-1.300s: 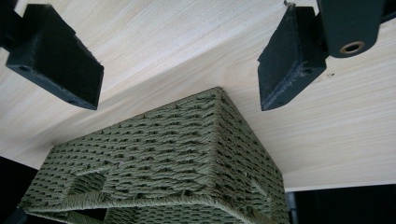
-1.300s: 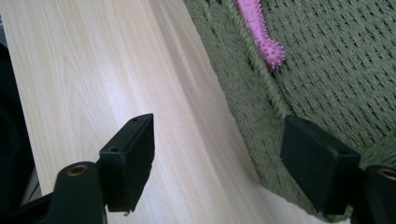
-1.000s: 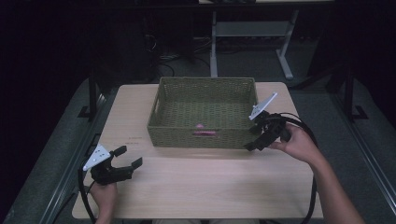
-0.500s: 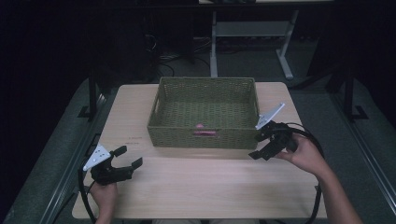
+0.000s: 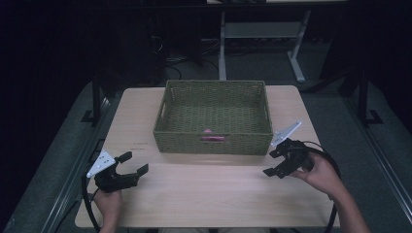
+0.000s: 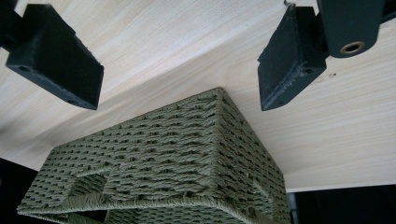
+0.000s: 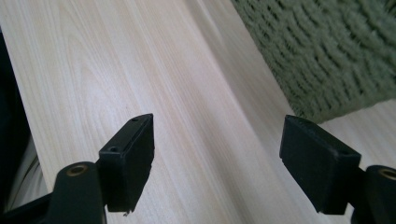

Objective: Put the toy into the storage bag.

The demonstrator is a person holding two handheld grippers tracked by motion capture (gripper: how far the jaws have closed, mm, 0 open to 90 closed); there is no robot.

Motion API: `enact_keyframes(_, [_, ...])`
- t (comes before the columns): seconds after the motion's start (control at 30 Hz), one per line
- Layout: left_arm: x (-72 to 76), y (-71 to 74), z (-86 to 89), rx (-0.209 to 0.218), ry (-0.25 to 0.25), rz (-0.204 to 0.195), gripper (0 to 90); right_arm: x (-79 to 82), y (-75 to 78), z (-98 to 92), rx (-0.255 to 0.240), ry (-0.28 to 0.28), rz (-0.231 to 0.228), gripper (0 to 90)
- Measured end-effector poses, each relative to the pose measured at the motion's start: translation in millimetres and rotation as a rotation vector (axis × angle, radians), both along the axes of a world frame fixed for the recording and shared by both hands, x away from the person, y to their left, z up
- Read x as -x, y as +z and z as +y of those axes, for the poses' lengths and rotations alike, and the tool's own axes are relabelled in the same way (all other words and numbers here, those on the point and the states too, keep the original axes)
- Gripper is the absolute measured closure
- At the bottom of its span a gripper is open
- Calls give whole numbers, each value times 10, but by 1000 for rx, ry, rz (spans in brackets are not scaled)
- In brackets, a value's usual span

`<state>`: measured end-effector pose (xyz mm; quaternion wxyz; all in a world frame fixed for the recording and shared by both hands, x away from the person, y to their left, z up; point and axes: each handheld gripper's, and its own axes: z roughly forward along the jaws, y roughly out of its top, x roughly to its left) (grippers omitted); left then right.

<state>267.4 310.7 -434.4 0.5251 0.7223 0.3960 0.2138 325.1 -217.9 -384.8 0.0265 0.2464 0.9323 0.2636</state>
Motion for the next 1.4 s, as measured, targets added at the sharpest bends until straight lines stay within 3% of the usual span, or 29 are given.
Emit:
enact_keyframes(0.23, [0, 0, -3, 0, -2, 0, 139, 83, -117, -66, -1, -23, 7, 258])
enact_keyframes(0.6, [2, -2, -5, -2, -3, 0, 139, 259, -237, -168, 0, -56, -17, 258])
enact_keyframes(1.0, [0, -3, -11, -7, -1, -2, 139, 463, -313, -334, -7, -113, -55, 265])
enact_keyframes(1.27, [-2, -3, -20, -10, -3, -2, 139, 608, -377, -371, -42, -133, -75, 265])
enact_keyframes(1.4, [-19, -6, -26, -16, -2, -4, 139, 644, -357, -346, -33, -139, -78, 265])
